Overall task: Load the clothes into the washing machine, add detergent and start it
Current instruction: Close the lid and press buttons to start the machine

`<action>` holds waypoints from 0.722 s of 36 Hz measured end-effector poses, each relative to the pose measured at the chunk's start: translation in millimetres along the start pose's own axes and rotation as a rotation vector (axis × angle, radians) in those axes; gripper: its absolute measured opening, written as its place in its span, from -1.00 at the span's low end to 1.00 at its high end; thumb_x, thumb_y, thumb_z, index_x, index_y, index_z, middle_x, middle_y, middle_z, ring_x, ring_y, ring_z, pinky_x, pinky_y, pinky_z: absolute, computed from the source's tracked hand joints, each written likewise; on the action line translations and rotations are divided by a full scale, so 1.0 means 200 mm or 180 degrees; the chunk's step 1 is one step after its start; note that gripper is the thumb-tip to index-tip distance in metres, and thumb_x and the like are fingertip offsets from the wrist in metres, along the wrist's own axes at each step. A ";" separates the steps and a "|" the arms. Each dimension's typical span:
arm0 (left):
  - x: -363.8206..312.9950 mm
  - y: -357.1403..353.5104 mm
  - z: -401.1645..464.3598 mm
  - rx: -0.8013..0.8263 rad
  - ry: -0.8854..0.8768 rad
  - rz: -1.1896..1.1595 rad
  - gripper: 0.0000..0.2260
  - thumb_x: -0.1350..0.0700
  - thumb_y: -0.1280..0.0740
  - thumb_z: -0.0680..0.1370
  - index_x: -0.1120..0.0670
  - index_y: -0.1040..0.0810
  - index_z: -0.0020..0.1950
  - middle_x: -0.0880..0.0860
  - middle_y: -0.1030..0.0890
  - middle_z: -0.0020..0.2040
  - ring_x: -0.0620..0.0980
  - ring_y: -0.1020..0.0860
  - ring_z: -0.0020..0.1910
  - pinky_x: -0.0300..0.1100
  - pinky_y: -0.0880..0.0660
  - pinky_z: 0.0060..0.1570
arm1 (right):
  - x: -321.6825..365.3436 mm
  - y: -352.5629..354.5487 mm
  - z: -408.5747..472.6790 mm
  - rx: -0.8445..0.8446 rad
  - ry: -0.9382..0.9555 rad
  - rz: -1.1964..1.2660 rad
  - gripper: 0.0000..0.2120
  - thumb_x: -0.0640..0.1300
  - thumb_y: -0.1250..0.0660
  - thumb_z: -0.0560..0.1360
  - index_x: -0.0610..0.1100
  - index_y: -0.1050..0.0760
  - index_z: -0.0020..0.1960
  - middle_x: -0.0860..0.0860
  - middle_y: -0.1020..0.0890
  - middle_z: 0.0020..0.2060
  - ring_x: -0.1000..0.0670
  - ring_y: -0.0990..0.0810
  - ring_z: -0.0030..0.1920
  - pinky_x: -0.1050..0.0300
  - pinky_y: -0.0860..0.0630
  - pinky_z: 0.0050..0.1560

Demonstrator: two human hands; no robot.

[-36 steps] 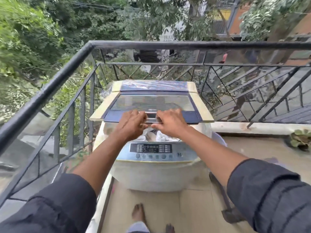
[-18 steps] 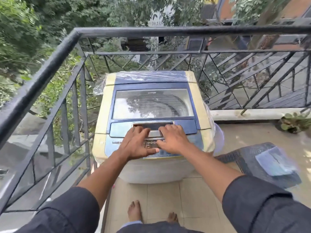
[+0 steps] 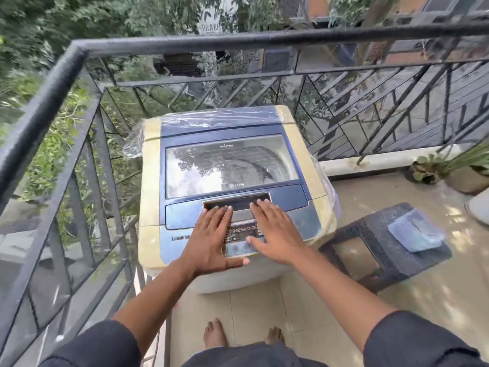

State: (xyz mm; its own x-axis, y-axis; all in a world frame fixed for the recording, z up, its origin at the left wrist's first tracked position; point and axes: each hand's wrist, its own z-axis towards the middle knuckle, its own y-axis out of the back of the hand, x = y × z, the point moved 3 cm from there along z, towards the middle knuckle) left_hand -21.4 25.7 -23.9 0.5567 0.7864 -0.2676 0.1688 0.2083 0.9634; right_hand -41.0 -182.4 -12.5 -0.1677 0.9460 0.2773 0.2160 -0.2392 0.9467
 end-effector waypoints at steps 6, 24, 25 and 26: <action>-0.06 0.04 0.02 -0.0293 -0.0178 -0.1090 -0.09 -0.52 -0.17 0.53 0.11 -0.33 0.66 -0.01 -0.32 0.66 0.00 -0.15 0.70 0.09 0.02 0.69 | -0.10 -0.09 -0.20 -0.0445 -0.0438 0.0045 -0.24 0.33 -0.08 0.63 0.06 0.06 0.70 0.05 0.08 0.70 -0.01 0.14 0.69 -0.04 0.10 0.65; -0.15 0.14 0.17 0.0046 0.0568 -0.4052 -0.23 -0.37 0.00 0.63 0.21 -0.74 0.21 0.12 -0.76 0.15 0.06 -0.70 0.25 0.13 -0.51 0.44 | -0.33 -0.12 -0.46 -0.0799 -0.1078 -0.0047 -0.37 0.09 -0.28 0.65 -0.01 -0.19 0.65 -0.13 -0.22 0.62 -0.16 -0.21 0.59 -0.14 -0.26 0.57; -0.14 0.13 0.17 0.0050 0.0566 -0.4082 -0.23 -0.37 0.00 0.64 0.21 -0.73 0.21 0.13 -0.76 0.15 0.07 -0.70 0.26 0.15 -0.50 0.44 | -0.33 -0.12 -0.46 -0.0800 -0.1075 -0.0059 -0.37 0.09 -0.27 0.65 -0.02 -0.18 0.66 -0.13 -0.22 0.62 -0.16 -0.20 0.60 -0.15 -0.26 0.58; -0.14 0.13 0.18 0.0055 0.0550 -0.4092 -0.23 -0.36 0.01 0.64 0.22 -0.73 0.21 0.13 -0.76 0.15 0.08 -0.70 0.25 0.17 -0.50 0.44 | -0.32 -0.12 -0.46 -0.0799 -0.1085 -0.0067 -0.37 0.10 -0.26 0.65 -0.02 -0.18 0.66 -0.14 -0.21 0.62 -0.16 -0.19 0.60 -0.15 -0.25 0.58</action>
State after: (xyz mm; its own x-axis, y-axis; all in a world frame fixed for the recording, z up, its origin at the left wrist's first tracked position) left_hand -4.4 -11.9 9.1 -0.1226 0.0942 -0.9880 0.5118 0.8589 0.0184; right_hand -123.9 -258.0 -37.0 0.1674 0.9593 0.2273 -0.0322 -0.2251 0.9738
